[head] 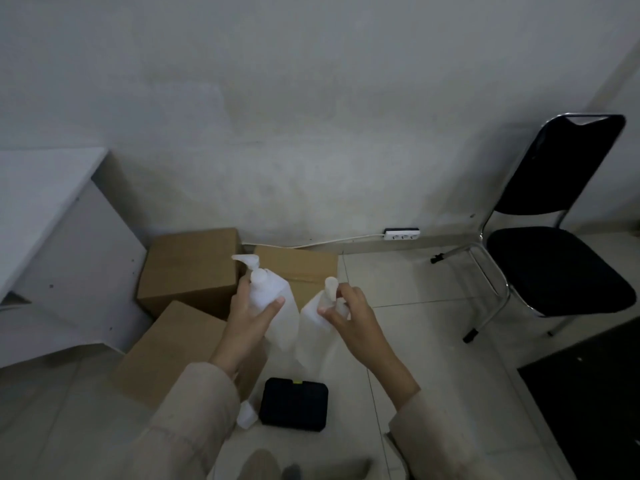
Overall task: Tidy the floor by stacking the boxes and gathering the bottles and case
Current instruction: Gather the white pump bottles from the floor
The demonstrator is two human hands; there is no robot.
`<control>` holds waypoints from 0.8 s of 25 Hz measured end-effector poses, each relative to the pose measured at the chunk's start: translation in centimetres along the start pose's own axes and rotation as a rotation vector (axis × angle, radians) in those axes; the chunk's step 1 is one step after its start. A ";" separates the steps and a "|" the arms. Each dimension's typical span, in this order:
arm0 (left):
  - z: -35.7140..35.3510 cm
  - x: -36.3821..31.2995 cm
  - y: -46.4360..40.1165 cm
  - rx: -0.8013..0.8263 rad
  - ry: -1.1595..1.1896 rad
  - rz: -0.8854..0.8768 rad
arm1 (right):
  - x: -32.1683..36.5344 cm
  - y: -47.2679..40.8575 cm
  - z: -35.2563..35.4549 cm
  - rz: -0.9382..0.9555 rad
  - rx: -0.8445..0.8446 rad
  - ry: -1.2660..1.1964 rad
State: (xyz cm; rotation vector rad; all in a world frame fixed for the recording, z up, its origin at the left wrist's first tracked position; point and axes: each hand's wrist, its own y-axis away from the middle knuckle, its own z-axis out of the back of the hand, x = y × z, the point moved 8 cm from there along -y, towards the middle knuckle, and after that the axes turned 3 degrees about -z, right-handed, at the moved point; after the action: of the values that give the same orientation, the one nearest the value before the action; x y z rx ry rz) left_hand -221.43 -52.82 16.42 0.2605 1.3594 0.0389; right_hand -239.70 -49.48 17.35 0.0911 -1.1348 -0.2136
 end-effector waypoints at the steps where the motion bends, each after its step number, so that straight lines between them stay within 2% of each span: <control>1: -0.4 0.0 -1.1 -0.018 -0.008 0.005 | -0.4 -1.5 0.7 0.002 -0.001 0.031; 7: -3.2 2.1 -7.7 -0.139 -0.113 0.097 | -3.7 -10.2 4.6 0.025 -0.004 0.099; 12: -5.3 5.6 -12.8 -0.276 -0.088 0.174 | -9.2 -17.0 2.8 -0.029 0.142 0.186; 17: -6.5 16.3 -17.1 -0.355 -0.028 0.344 | -19.2 -22.0 -3.2 -0.158 0.246 0.216; 20: -7.9 24.8 -19.4 -0.324 -0.054 0.409 | -27.5 -24.0 -8.1 -0.254 0.271 0.193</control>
State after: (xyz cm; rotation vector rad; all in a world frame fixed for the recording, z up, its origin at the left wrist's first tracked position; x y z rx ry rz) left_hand -226.20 -65.96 -12.93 0.2599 1.2068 0.5847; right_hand -246.47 -67.25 -14.84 0.4889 -0.9521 -0.2696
